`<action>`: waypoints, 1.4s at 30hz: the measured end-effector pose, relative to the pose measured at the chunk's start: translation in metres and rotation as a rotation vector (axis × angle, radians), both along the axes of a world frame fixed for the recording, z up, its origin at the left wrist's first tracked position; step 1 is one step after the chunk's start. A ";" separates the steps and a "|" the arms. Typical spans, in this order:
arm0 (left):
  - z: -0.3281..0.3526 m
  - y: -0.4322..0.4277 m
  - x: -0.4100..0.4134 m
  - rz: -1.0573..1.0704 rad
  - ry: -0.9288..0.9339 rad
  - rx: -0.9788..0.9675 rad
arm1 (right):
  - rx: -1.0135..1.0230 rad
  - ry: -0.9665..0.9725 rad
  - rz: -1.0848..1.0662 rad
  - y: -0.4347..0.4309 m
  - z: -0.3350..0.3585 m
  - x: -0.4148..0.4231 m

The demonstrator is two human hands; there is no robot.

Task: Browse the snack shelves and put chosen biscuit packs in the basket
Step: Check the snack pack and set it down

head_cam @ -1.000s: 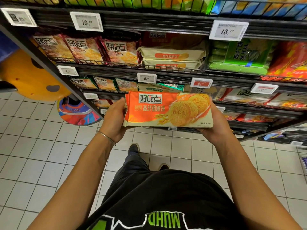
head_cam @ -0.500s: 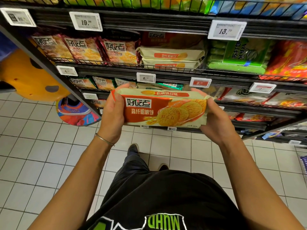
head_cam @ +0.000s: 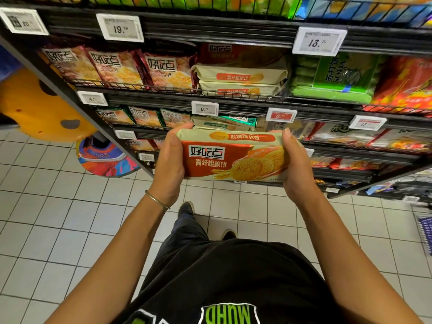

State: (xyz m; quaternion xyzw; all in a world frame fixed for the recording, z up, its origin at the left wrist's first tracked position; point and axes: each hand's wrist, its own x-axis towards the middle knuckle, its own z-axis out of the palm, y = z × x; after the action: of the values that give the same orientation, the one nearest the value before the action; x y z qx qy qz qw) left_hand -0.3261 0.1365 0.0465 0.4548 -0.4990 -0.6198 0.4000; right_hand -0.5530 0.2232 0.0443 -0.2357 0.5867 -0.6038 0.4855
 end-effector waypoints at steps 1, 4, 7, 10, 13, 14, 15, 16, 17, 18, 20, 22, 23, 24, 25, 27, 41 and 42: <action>-0.001 -0.002 0.000 -0.017 -0.020 0.027 | -0.010 0.010 -0.010 0.000 -0.001 -0.001; -0.001 -0.010 0.001 -0.071 -0.079 0.158 | -0.059 0.055 -0.017 0.000 -0.004 -0.002; -0.003 -0.011 0.006 -0.124 -0.068 0.284 | -0.098 0.132 -0.020 0.000 -0.005 0.003; -0.008 -0.010 0.012 -0.129 -0.034 0.427 | -0.150 0.194 -0.006 0.001 -0.006 0.007; -0.013 -0.008 0.016 -0.091 0.039 0.579 | -0.186 0.250 0.041 0.000 -0.008 0.008; -0.015 -0.007 0.017 -0.074 0.079 0.598 | -0.185 0.253 0.050 0.000 -0.009 0.008; -0.016 -0.007 0.018 -0.057 0.106 0.605 | -0.178 0.253 0.062 0.000 -0.009 0.007; -0.015 -0.007 0.018 -0.038 0.122 0.605 | -0.164 0.253 0.080 0.000 -0.010 0.006; -0.015 -0.007 0.018 -0.023 0.126 0.599 | -0.146 0.255 0.104 0.000 -0.011 0.004; -0.015 -0.008 0.018 -0.015 0.120 0.588 | -0.120 0.253 0.134 0.000 -0.011 0.003; -0.015 -0.010 0.020 -0.024 0.091 0.558 | -0.055 0.214 0.192 0.000 -0.013 0.002; -0.013 -0.011 0.021 -0.055 0.072 0.516 | 0.004 0.167 0.197 0.000 -0.013 0.002; -0.011 -0.011 0.023 -0.071 0.074 0.492 | 0.024 0.135 0.172 0.000 -0.013 0.002; -0.011 -0.012 0.024 -0.084 0.082 0.474 | 0.038 0.086 0.136 0.000 -0.013 0.001; -0.010 -0.013 0.026 -0.092 0.102 0.469 | 0.044 0.016 0.098 0.001 -0.013 0.000; -0.010 -0.015 0.029 -0.091 0.181 0.497 | 0.049 -0.176 0.039 0.001 -0.014 -0.004; -0.002 -0.014 0.030 -0.240 0.559 0.559 | 0.194 -0.525 0.426 0.001 -0.011 -0.015; -0.004 -0.015 0.032 -0.254 0.568 0.580 | 0.175 -0.546 0.433 0.001 -0.011 -0.016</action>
State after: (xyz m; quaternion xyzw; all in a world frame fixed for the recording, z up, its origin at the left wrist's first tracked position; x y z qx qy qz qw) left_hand -0.2938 0.1218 0.0422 0.2946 -0.2261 -0.8796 0.2974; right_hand -0.5689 0.2240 0.0333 -0.1418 0.4213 -0.4751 0.7594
